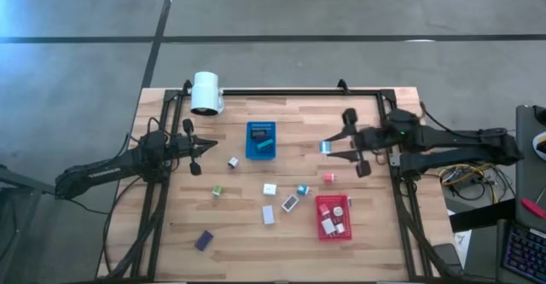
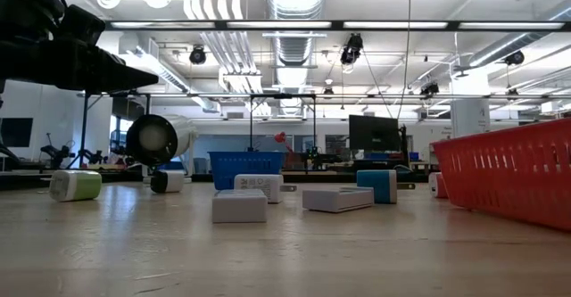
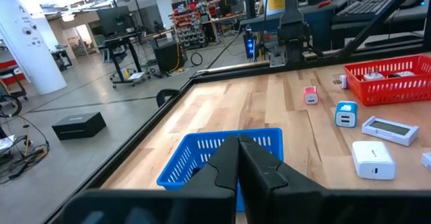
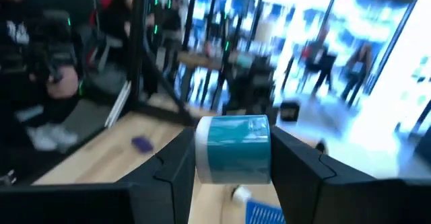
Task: Pick & Place Office items
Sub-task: Put the right blue charger adapter into the red bin
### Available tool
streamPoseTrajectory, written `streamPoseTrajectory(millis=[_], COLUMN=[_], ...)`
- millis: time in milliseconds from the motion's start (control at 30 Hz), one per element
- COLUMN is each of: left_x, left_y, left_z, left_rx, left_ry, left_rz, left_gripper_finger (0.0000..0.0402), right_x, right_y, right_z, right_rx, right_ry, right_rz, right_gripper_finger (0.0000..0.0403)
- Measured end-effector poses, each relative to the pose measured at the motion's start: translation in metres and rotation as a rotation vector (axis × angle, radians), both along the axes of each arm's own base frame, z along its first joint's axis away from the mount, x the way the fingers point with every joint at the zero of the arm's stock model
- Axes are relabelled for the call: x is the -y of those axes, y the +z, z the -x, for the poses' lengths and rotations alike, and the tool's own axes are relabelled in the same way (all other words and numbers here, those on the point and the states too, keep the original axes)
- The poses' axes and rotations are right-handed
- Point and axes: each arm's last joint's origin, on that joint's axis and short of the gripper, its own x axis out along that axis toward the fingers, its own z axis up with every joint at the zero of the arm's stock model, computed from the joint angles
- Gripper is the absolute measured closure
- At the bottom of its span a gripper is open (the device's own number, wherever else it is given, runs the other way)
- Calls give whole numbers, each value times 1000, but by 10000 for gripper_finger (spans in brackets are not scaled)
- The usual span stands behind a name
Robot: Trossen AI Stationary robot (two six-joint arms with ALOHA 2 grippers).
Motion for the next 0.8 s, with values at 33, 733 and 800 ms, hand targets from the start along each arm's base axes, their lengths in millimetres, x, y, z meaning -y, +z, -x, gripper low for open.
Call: streamPoseTrajectory(millis=[33,733,800], left_x=[0,0,0], left_y=[0,0,0], left_z=[0,0,0], left_rx=[0,-1,-1], left_ry=[0,0,0], left_rz=[0,-4,-4], left_gripper_finger=[391,390,391], right_x=[0,-3,-4], right_y=[-6,-86,-91], right_z=[6,81,84], right_rx=[38,393,385], right_ry=[-7,-190,-189], right_rz=[5,-35,-38], right_gripper_finger=[256,256,256])
